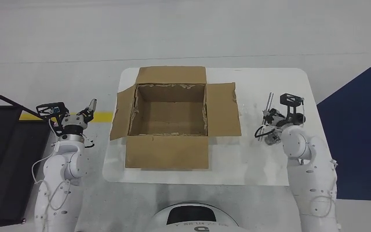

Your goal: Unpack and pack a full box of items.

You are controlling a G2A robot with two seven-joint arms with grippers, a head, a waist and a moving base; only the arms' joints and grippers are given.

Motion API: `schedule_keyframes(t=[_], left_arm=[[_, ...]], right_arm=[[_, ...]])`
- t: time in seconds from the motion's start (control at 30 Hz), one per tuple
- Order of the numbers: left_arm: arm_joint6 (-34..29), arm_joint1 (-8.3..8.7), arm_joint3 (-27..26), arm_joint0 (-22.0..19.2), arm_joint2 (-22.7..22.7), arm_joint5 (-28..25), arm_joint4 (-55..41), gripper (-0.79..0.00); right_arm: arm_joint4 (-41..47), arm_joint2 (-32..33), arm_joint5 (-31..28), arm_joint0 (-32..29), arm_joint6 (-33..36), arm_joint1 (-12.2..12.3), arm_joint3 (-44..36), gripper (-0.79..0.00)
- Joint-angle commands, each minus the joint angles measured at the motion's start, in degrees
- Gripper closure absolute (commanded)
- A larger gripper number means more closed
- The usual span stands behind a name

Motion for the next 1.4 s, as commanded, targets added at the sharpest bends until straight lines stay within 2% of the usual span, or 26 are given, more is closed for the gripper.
schedule_keyframes(t=[0.0,0.17,0.4,0.6,0.7,1.13,1.37], left_arm=[[0.0,0.00,0.0,0.0,0.0,0.0,0.0,-0.785],[0.0,0.00,0.0,0.0,0.0,0.0,0.0,-0.785],[0.0,0.00,0.0,0.0,0.0,0.0,0.0,-0.785],[0.0,0.00,0.0,0.0,0.0,0.0,0.0,-0.785],[0.0,0.00,0.0,0.0,0.0,0.0,0.0,-0.785],[0.0,0.00,0.0,0.0,0.0,0.0,0.0,-0.785],[0.0,0.00,0.0,0.0,0.0,0.0,0.0,-0.785]], right_arm=[[1.8,0.7,-1.0,-0.7,-1.8,0.0,-0.4,0.000],[8.8,4.0,-5.9,-3.7,-6.9,0.1,-2.0,0.000],[25.0,9.2,-18.2,-6.6,-8.8,0.4,-1.6,0.000],[40.3,11.5,-30.1,-3.9,-0.4,1.4,5.2,0.000],[46.9,11.8,-33.7,-1.1,5.6,2.0,9.7,0.000],[70.7,9.1,-38.8,11.4,30.0,4.4,29.0,0.000],[81.9,3.6,-33.6,15.7,35.8,5.7,33.5,0.000]])
